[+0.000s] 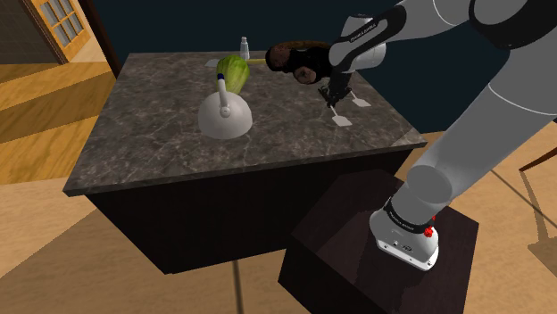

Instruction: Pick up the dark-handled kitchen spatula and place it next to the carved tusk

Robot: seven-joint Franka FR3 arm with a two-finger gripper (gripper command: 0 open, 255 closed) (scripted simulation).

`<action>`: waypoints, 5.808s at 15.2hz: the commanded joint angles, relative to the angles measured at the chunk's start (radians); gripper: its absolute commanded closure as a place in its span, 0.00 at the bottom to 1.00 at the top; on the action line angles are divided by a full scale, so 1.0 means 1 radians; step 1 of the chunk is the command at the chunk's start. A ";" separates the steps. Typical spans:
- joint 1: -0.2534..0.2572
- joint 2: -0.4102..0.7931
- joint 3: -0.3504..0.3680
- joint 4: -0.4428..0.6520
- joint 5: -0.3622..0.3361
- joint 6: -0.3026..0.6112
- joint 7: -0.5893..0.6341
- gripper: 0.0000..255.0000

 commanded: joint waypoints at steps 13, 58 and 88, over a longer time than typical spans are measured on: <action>0.000 -0.053 0.002 0.032 -0.016 -0.083 0.012 1.00; -0.005 0.482 0.040 0.860 0.107 -0.388 0.010 1.00; 0.029 0.479 0.001 0.830 0.127 -0.366 -0.001 0.00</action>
